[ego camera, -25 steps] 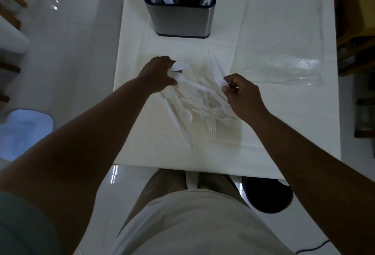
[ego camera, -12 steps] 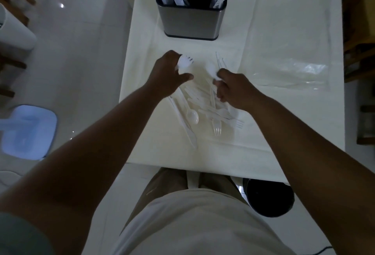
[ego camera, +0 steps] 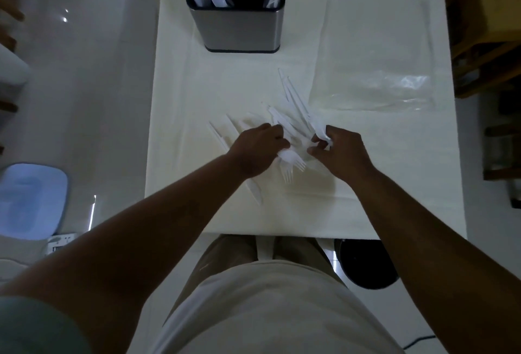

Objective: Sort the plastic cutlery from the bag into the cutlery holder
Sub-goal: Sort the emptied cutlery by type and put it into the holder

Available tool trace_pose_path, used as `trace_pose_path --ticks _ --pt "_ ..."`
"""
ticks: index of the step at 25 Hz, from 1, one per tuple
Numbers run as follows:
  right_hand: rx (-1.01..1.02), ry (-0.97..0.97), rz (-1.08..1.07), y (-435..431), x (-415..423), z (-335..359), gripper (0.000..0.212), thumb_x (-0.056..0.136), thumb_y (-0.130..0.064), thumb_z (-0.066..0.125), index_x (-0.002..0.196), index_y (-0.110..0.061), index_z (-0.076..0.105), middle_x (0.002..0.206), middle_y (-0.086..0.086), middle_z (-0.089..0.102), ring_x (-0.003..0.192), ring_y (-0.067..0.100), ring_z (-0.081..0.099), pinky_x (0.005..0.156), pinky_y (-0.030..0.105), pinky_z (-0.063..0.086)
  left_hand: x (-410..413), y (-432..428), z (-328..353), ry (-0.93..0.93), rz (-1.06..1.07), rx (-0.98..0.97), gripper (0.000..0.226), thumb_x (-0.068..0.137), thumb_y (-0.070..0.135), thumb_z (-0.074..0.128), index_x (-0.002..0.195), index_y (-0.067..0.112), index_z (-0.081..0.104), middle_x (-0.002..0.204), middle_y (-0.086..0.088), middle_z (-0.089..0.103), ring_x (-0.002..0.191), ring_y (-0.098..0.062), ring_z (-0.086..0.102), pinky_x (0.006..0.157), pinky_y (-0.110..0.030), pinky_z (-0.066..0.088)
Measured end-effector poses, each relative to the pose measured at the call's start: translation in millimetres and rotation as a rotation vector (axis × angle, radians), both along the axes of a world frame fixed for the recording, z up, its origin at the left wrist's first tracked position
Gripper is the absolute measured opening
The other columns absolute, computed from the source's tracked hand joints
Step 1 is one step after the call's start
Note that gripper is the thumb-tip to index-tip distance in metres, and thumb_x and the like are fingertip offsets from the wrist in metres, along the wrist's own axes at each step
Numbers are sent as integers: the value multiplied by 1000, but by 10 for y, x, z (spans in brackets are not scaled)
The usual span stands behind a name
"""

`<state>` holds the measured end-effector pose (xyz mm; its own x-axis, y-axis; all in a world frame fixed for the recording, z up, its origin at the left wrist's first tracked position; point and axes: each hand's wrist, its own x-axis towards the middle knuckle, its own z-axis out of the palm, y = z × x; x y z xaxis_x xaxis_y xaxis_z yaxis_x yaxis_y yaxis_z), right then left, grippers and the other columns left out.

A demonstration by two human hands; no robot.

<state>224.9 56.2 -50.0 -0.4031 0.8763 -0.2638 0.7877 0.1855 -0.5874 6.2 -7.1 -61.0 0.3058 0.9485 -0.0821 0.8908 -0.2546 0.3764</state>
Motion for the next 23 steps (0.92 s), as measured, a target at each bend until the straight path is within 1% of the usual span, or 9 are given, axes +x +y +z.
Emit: trace_pose_path --ticks 2,4,7,10,14,15,18,20,23 --pt "63 -55 170 -58 -6 -35 36 73 -36 83 96 -14 67 86 3 64 78 23 62 67 29 45 -46 89 8 6 6 38 17 81 12 58 88 18 73 88 -6 62 77 -29 60 53 -38 53" --pt "135 -106 225 -84 -49 -75 42 74 -41 81 99 -12 65 88 9 61 79 29 61 66 33 45 -82 203 77 33 52 30 14 82 15 57 86 17 71 88 -7 61 78 -30 60 55 -38 53" --pt "157 -92 96 -1 -156 -66 33 79 -39 75 93 -12 66 87 12 66 83 35 65 69 38 51 -123 307 169 53 245 -17 15 85 13 59 97 17 69 98 -6 59 90 -28 60 66 -39 54" --pt "115 -91 3 126 -205 -18 27 80 -35 74 90 -13 66 90 11 69 88 33 65 72 37 51 -147 306 104 31 146 -123 19 85 22 58 100 19 69 99 -3 61 94 -24 59 71 -36 51" --pt "111 -47 -76 218 -116 -37 28 83 -34 73 94 -9 66 92 10 70 88 29 65 75 35 51 -116 250 -41 57 55 -202 59 77 52 24 104 21 66 101 2 61 96 -20 57 68 -29 40" --pt "118 -26 -88 217 -81 -49 28 83 -34 71 95 -8 67 92 9 70 88 28 65 77 37 53 -105 251 -26 79 44 -201 58 79 53 26 105 23 67 103 2 61 98 -20 57 68 -29 39" --pt "153 -11 -20 140 -24 -90 26 84 -32 70 92 -7 69 86 10 69 81 29 66 74 40 53 -108 299 74 123 22 -199 28 89 37 57 112 26 69 112 2 60 107 -22 54 75 -35 48" --pt "177 -29 43 91 -62 -88 26 83 -32 71 90 -7 70 82 11 67 77 31 65 70 38 53 -133 298 126 145 19 -208 27 89 30 62 116 24 67 115 2 60 110 -23 53 81 -38 51" --pt "189 -62 110 74 -224 -33 29 83 -34 73 90 -7 71 85 14 66 81 34 65 68 33 47 -209 234 159 83 62 -186 23 87 22 66 109 20 69 110 -1 62 105 -24 54 77 -38 51"
